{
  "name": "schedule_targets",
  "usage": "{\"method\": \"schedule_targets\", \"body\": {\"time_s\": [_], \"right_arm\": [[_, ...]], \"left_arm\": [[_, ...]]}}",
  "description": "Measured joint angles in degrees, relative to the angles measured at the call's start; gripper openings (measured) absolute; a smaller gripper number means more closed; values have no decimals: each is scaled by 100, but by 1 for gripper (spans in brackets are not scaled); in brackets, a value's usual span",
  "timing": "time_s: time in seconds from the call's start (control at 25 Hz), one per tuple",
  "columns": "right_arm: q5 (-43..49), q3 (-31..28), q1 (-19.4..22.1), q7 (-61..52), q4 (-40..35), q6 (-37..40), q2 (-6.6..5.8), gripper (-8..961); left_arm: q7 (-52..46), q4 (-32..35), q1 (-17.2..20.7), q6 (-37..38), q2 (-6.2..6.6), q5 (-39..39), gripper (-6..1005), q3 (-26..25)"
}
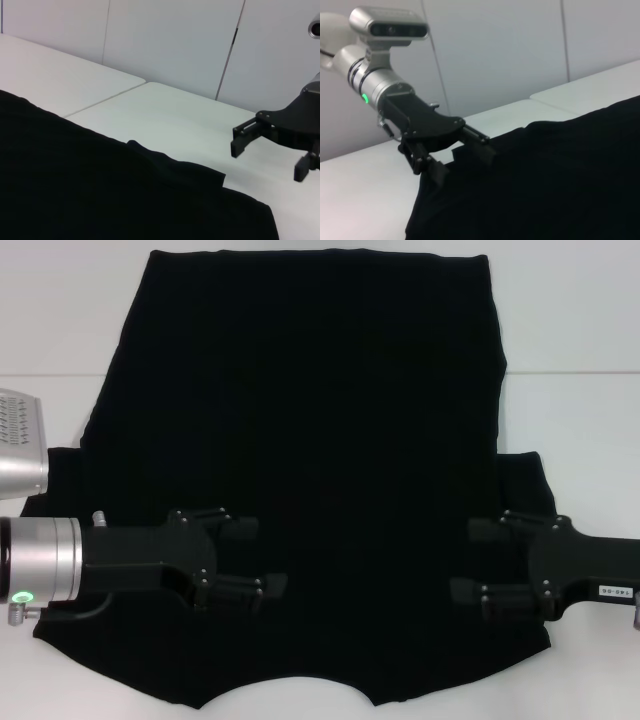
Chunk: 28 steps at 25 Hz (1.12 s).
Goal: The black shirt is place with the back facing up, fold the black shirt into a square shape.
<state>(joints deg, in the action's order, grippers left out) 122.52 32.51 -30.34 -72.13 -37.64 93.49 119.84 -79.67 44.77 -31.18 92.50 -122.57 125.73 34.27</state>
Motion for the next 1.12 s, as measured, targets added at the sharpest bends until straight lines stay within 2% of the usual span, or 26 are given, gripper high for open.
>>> {"method": "schedule_targets", "body": {"time_s": [0.64,0.8,0.88,1.12], "right_arm": [[-34,36,-51,-38,-9,-48,-14,910],[-444,-222,-65,-783,-68,-321,-30,909],[-708,-316,-108,-1562,-97,-678,-101,908],[-832,-304,-473,-4125,-30,-1609,-497,907]], "left_arm": [[-27,17,8,-4,14,27,892,-15],[-677,45,-25,-87,60,-12,887,-359],[-1382,54,-88,-226,145,15,884,-604],[-3572,424,-94,-300,385,257,876,-1021]]}}
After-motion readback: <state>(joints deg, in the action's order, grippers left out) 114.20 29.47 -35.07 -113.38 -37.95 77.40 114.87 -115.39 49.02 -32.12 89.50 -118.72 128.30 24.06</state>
